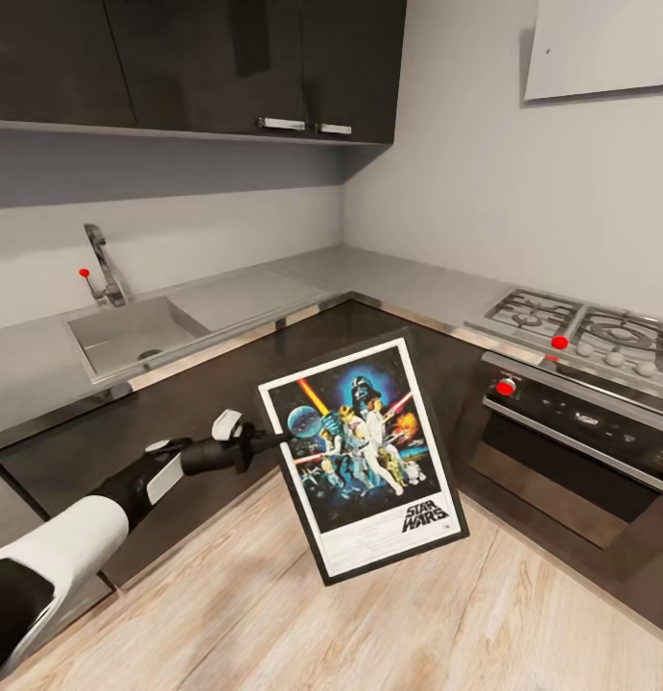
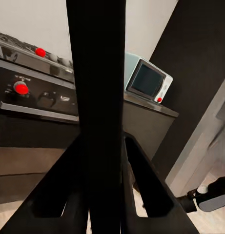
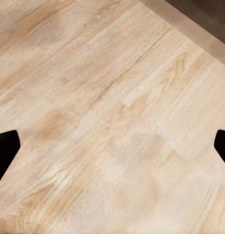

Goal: Pick up the poster from the kitchen countertop and hang it on one of the wall nails in the kitchen.

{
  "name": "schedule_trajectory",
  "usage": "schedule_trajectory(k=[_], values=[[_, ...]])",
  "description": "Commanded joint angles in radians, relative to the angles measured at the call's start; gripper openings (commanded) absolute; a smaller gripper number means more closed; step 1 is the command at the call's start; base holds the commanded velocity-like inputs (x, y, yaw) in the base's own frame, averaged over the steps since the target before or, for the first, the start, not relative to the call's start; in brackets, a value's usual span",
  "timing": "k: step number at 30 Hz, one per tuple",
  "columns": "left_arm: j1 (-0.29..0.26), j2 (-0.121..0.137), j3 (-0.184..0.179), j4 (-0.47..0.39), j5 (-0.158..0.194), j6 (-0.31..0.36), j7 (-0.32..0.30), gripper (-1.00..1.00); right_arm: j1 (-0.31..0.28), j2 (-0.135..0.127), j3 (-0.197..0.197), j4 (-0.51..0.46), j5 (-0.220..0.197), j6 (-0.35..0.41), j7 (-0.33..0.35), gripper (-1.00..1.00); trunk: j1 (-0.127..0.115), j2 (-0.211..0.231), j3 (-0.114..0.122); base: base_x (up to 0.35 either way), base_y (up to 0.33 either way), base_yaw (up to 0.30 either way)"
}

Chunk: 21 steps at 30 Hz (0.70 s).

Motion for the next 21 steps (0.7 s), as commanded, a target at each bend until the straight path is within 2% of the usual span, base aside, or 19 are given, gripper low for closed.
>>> schedule_trajectory(k=[1,2,9,12,13,15,16,21], values=[[-0.001,0.001,-0.008,0.003,0.013,0.001,-0.003,-1.00,-0.001,0.002,-0.008,-0.002,0.000,-0.002,0.008,1.00,0.000,-0.001,-0.001,0.000,0.000,0.000],[-0.001,0.001,-0.008,0.002,0.018,0.033,-0.007,-1.00,-0.001,0.003,-0.006,-0.052,0.001,-0.003,0.006,1.00,0.000,-0.001,-0.001,0.000,0.000,0.000],[-0.001,0.002,-0.007,0.002,0.019,0.067,-0.009,-1.00,-0.002,-0.004,-0.003,-0.206,0.006,0.004,0.015,1.00,0.000,-0.001,-0.001,0.000,0.000,0.000],[-0.001,0.002,-0.009,-0.001,0.019,0.071,-0.011,-1.00,-0.002,-0.023,-0.003,-0.319,0.007,0.037,0.070,1.00,0.000,-0.001,-0.001,0.000,0.000,0.000],[-0.001,0.001,-0.010,-0.001,0.018,0.072,-0.011,-1.00,-0.002,-0.036,-0.005,-0.382,0.007,0.083,0.127,1.00,0.000,-0.001,-0.001,0.000,0.000,0.000],[-0.001,0.001,-0.012,-0.002,0.017,0.073,-0.011,-1.00,-0.004,-0.052,-0.008,-0.448,0.007,0.148,0.193,1.00,0.000,-0.001,-0.001,0.000,0.000,0.000],[-0.001,0.001,-0.012,-0.002,0.016,0.074,-0.012,-1.00,-0.006,-0.076,-0.012,-0.545,0.007,0.258,0.274,1.00,0.000,-0.001,-0.001,0.000,0.000,0.000],[-0.001,0.001,-0.013,-0.003,0.014,0.074,-0.013,-1.00,-0.013,-0.122,-0.015,-0.683,0.007,0.394,0.347,1.00,0.000,-0.001,-0.001,0.000,0.000,0.000]])
